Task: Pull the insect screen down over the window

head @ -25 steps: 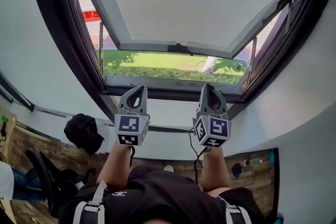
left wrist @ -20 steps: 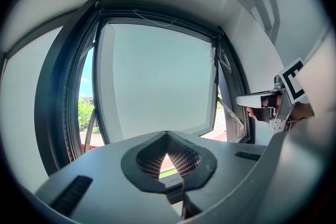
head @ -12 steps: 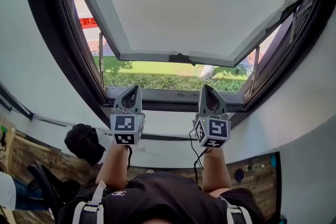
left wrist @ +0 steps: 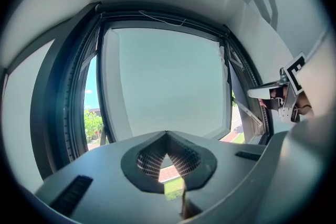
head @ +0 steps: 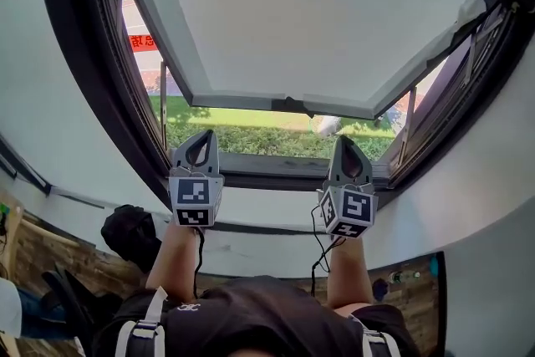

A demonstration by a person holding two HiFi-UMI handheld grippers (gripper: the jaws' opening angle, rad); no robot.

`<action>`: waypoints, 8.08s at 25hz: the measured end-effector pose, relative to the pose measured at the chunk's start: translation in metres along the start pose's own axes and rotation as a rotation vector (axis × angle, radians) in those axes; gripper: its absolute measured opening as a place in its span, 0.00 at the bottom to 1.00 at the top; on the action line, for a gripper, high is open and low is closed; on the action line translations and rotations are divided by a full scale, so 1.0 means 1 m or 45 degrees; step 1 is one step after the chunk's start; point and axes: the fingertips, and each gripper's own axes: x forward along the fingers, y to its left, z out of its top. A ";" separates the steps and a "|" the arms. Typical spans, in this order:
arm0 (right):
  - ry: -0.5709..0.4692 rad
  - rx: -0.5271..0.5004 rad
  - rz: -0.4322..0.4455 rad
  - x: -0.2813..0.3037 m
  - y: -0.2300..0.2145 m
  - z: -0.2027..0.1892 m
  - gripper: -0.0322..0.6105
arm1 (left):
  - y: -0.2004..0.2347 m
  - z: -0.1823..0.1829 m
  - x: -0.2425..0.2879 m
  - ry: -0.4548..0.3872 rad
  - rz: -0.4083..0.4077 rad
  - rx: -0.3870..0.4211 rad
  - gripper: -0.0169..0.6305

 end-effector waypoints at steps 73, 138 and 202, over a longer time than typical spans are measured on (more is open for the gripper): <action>0.143 -1.598 -0.415 0.079 -0.229 0.381 0.17 | 0.199 0.393 0.021 0.048 0.547 1.621 0.09; 1.082 -1.690 0.356 0.003 -0.188 -0.062 0.09 | 0.097 -0.059 0.005 0.778 -0.440 1.576 0.08; 1.562 -1.600 0.581 -0.076 -0.156 -0.346 0.42 | 0.040 -0.337 -0.020 1.192 -0.601 1.424 0.26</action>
